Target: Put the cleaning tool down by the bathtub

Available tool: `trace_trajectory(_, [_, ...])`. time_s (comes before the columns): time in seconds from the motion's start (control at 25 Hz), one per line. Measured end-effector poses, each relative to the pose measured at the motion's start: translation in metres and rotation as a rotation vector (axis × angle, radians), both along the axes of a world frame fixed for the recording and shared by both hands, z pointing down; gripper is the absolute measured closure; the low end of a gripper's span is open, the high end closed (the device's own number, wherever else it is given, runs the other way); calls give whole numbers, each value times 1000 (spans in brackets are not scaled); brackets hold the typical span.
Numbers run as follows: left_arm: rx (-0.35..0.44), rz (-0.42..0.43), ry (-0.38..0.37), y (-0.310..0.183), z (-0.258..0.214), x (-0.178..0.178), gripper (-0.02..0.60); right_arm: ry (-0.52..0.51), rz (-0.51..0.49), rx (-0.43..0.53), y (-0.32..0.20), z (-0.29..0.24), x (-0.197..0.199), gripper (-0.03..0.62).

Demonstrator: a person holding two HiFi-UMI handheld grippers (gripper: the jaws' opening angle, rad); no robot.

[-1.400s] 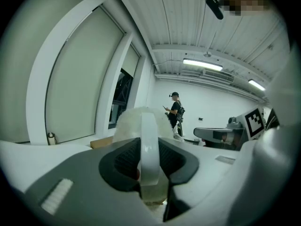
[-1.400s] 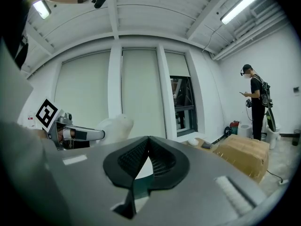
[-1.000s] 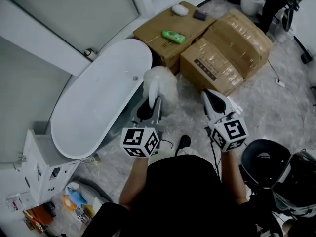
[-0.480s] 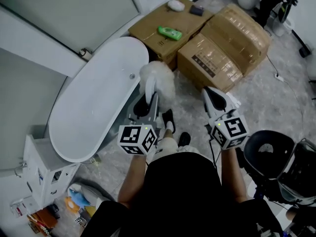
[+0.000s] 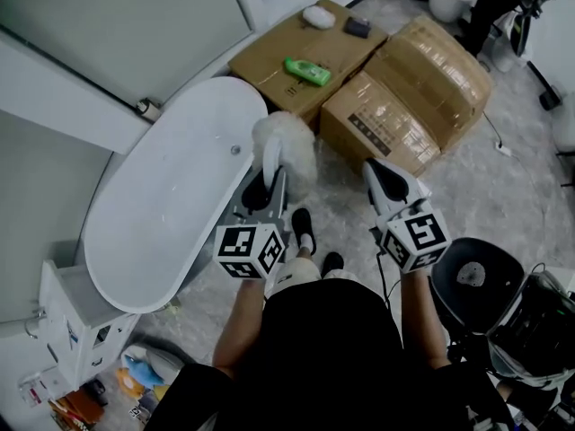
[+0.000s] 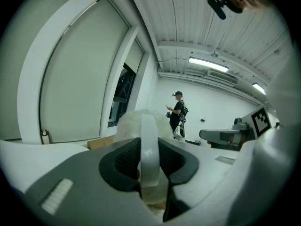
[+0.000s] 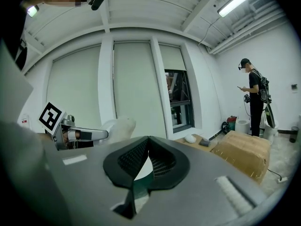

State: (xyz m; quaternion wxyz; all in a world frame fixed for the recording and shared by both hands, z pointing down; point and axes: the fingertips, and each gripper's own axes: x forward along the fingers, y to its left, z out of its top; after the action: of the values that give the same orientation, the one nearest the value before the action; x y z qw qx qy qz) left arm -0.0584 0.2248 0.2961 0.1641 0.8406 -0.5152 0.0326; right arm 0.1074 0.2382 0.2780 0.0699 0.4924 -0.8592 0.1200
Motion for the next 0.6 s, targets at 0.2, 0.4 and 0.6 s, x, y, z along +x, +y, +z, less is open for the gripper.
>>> trace_trajectory(0.2, [5, 1, 9, -43, 0, -11, 492, 9, -5, 6, -43, -2, -11, 586])
trace_trajectory(0.4, [13, 6, 13, -86, -2, -22, 492, 24, -8, 15, -82, -8, -23, 586])
trace_trajectory(0.6, [23, 6, 18, -123, -8, -35, 492, 26, 6, 24, -117, -14, -33, 586])
